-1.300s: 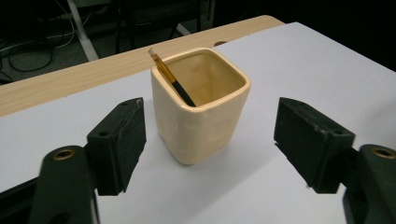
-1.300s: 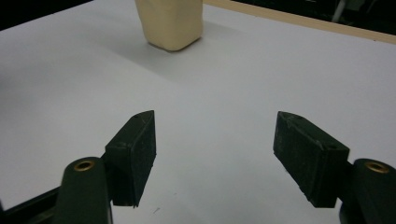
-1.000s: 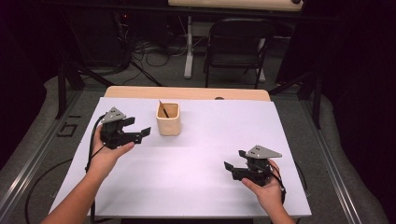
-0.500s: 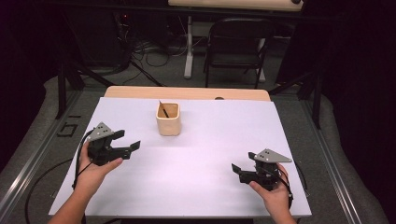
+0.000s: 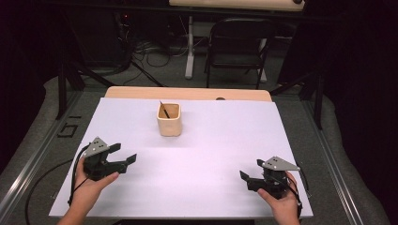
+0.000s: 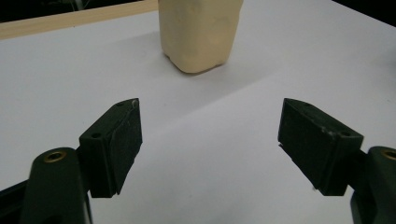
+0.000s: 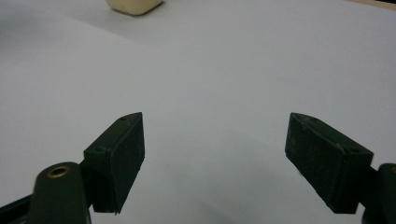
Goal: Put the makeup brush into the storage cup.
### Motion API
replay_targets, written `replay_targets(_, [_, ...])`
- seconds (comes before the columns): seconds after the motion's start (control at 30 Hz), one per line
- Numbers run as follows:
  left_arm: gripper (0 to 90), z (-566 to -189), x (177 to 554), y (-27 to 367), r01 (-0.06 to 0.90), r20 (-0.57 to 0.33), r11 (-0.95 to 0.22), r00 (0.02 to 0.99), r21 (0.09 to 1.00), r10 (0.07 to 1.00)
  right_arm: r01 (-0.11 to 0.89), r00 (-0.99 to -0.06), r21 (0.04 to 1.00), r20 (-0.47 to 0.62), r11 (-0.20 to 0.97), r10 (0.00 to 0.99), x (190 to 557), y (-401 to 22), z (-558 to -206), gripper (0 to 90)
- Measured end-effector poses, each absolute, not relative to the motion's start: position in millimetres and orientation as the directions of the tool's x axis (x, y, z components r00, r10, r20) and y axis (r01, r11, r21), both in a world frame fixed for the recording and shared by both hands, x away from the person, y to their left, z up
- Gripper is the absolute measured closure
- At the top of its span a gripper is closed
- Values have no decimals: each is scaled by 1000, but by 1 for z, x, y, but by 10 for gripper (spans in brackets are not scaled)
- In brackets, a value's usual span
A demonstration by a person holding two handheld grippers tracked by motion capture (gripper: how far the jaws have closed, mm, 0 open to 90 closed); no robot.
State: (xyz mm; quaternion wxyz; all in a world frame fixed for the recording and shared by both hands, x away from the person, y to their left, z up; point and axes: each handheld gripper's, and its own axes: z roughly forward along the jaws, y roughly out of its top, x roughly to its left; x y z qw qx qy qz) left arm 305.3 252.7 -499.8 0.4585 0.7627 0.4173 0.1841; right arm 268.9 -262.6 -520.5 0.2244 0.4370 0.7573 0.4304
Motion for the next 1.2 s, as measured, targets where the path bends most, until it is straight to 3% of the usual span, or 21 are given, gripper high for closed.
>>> replay_targets(1.2, [226,-534,280,271,492,-57,-274,557,826,829,492,-470,840,36,228,882,251,-294,-536,202])
